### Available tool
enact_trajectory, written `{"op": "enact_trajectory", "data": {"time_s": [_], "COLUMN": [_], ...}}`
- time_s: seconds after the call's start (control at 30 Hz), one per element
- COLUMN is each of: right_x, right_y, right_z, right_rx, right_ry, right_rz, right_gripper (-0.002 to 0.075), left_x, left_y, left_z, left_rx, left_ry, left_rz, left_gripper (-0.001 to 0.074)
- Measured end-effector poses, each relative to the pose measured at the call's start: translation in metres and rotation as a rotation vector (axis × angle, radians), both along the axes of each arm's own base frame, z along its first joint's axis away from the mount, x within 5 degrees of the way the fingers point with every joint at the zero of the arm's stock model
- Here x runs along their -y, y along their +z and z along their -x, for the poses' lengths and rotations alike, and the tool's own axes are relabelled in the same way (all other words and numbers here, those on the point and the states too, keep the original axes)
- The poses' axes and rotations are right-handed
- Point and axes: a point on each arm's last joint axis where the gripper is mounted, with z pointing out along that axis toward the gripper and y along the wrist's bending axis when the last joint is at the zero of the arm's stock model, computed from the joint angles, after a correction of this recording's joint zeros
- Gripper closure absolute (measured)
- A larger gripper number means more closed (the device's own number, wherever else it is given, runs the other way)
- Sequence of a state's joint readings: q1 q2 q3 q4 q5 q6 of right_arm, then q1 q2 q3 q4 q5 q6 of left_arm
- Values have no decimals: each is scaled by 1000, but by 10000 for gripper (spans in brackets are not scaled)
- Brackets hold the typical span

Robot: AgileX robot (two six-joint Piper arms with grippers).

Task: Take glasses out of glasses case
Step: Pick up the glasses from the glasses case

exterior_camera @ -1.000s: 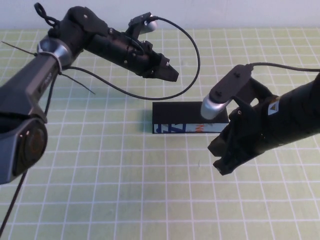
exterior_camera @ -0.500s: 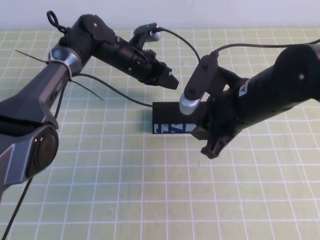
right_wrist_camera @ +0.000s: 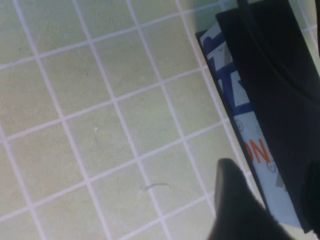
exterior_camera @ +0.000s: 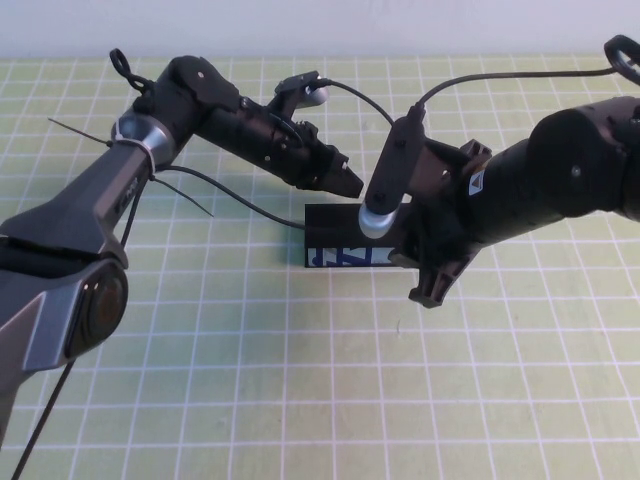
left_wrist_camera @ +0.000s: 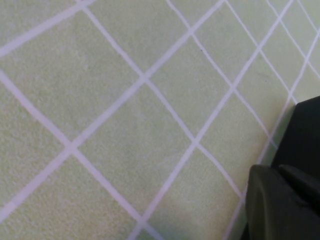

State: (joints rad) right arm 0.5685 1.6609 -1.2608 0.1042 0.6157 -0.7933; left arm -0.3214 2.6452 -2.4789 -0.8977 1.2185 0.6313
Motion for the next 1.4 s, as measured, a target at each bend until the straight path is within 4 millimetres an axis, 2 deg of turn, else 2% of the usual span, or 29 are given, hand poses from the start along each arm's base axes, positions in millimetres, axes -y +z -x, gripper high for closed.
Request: {"op": "enact_trajectory", "data": {"time_s": [0.33,0.6,0.83,1.23,1.4], "right_x": [-7,-10,-12,-10,-10], "right_y": [-19,-31,-46,-46,-41], "right_z": [-14,-24,-28,-18,-21], "right_rx": [29,82,63,-45,9], "right_ry": [9,28,43,39,41], "right_rz": [17,47,73,78,74], "right_gripper": [410,405,405,405,405], "left_x": [5,25,27,27,27], "left_y": [-11,-11,-11,-11,-11], "left_z": [1,11,12,12,12], "left_rx": [-12,-10,-10,-5,-3], "left_ry": [-10,-50,-55,-58,-60], "left_rz": [-6,-2,-2,-2,-2], "left_gripper": [739,739,739,739,739]}}
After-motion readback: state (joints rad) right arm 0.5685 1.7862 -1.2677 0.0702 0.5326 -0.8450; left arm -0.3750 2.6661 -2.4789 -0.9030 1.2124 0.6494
